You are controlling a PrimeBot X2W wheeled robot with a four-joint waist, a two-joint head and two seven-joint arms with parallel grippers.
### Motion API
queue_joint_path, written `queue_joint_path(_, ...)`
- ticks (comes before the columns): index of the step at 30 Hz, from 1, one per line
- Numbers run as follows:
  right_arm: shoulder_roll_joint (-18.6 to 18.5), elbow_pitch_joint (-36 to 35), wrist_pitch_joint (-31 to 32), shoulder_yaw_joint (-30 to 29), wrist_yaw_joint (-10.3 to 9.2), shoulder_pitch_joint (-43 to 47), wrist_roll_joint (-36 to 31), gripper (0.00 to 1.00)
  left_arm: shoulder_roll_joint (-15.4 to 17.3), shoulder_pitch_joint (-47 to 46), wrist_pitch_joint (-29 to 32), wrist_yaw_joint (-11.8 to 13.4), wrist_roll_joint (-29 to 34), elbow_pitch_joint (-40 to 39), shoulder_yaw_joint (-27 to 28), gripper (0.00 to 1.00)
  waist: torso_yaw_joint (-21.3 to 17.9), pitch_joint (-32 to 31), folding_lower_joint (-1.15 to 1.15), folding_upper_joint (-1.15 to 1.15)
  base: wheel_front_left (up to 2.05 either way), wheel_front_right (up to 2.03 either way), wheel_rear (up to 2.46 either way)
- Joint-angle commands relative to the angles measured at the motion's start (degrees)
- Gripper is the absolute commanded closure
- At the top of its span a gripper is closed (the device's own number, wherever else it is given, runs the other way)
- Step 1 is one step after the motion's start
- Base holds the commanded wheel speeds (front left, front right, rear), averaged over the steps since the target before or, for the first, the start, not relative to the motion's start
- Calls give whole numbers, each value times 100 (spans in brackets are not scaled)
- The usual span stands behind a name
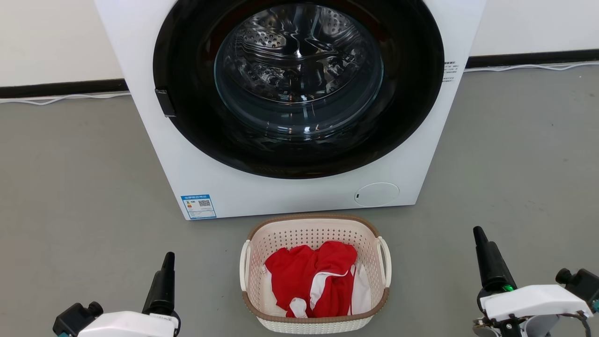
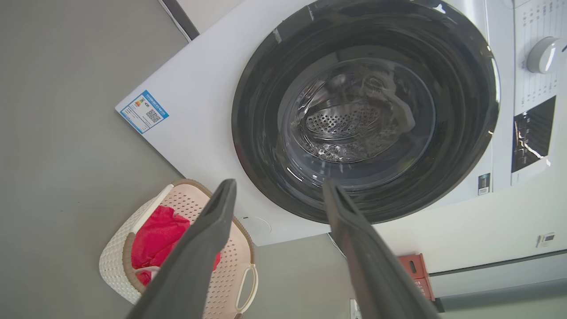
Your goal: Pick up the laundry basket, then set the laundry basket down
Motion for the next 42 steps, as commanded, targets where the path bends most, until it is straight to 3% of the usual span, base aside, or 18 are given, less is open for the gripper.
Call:
queue_joint_path(1, -105, -165, -103, 80, 21, -251, -285, 0, 56, -146, -75, 16, 257, -145, 78, 0, -1, 0, -1, 0, 0, 0, 0)
queue_joint_path(42, -182, -112, -775, 300, 35, -243, -3326, 0, 79, -90, -747, 84, 2816, -62, 94, 0, -71, 35, -1, 0, 0, 0, 0)
